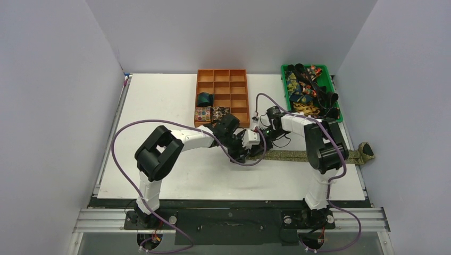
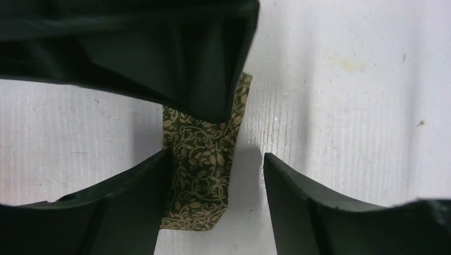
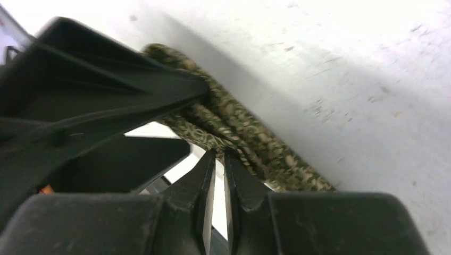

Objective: Roll the ties
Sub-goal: Roll the tie at the center of the board.

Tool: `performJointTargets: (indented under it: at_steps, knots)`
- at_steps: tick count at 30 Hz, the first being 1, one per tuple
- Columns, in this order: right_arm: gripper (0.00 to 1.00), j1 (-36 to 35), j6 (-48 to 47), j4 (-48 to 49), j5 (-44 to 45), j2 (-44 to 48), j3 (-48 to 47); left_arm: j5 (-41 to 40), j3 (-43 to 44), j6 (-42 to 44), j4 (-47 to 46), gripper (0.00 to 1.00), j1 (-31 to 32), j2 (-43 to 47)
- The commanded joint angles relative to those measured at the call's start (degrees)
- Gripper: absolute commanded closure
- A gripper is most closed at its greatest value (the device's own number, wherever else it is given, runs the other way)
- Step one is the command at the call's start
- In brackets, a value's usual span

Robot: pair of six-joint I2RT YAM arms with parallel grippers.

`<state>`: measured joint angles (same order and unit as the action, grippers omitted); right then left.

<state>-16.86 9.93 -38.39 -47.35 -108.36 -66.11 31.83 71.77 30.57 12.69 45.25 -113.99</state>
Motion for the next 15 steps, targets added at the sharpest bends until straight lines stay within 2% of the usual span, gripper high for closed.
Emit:
performJointTargets:
  at_steps: [1,2,4,7,12,15]
  knots:
    - [0.94,-1.0,-1.4,0.4,7.7,-4.9,-1.2,1.4,-1.2,-6.5,-1.6,0.33,-3.4,0.1]
    - [0.94,-1.1,-2.6,0.0,11.1,-5.2,-1.7,3.7,-3.4,-7.4,-3.4,0.24,-4.3,2.1]
    - [0.95,-1.2,-3.4,-0.7,14.7,-5.7,-1.9,6.3,-8.0,-10.1,-9.7,0.16,-6.5,5.6]
    - [0.95,-1.3,-3.8,-1.4,17.2,-6.0,-1.9,7.7,-14.5,-8.4,-17.3,0.13,-8.3,9.7]
    - [0.94,-1.9,-4.7,-2.0,14.9,-4.2,-2.5,6.0,-16.2,-0.3,-17.3,0.11,-6.9,12.3]
    - [0.92,-2.1,-4.6,-1.7,10.4,-1.8,-2.9,3.8,-12.5,2.1,-15.4,0.01,-5.1,10.9]
